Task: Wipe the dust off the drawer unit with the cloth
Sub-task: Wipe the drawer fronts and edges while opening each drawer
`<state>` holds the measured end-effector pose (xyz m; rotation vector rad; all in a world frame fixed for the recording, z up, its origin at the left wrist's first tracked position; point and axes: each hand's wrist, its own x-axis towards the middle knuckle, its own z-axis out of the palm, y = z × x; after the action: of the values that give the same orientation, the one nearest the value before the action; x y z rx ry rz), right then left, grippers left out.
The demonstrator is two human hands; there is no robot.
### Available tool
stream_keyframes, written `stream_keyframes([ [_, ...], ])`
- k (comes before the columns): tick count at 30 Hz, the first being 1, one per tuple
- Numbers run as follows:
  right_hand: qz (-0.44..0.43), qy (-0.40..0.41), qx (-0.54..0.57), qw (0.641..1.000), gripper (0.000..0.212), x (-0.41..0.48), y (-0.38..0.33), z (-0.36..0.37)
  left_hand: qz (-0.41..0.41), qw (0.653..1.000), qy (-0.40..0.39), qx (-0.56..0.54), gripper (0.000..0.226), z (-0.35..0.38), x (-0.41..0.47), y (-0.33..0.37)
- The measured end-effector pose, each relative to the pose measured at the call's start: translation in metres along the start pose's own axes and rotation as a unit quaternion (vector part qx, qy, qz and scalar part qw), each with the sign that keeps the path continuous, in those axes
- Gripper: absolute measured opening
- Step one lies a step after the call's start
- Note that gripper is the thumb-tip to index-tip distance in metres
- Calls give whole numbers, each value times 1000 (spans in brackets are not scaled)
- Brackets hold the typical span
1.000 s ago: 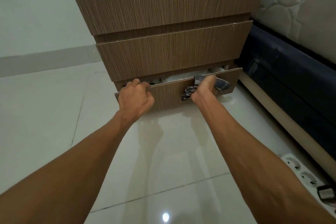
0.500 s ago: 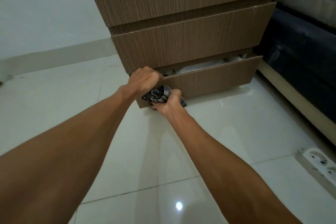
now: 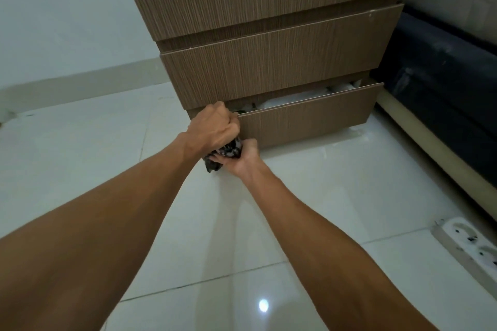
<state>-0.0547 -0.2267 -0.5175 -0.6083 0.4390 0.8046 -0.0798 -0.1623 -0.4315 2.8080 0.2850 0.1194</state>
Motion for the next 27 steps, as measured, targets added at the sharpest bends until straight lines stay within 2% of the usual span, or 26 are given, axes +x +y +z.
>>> stream_keyframes([
  [8,-61,103,-45,992,53,-6,-120,-58,7,1000,-3,-3,38,8,17,-15],
  [14,-159,180,-74,968,49,-29,-192,-75,5,1000,-11,1,37,9,20,-11],
  [17,-241,218,-50,944,41,-35,-215,-84,0,1000,-10,-3,38,10,20,-12],
  [22,-323,279,-55,903,31,-32,-226,-82,-11,1000,-11,-1,34,4,17,-5],
  [25,-309,239,-96,915,30,-31,-204,-57,-20,999,-28,-16,35,1,18,-4],
  [27,-277,214,-85,933,23,-29,-181,-43,-32,998,-36,-27,34,-2,19,-5],
])
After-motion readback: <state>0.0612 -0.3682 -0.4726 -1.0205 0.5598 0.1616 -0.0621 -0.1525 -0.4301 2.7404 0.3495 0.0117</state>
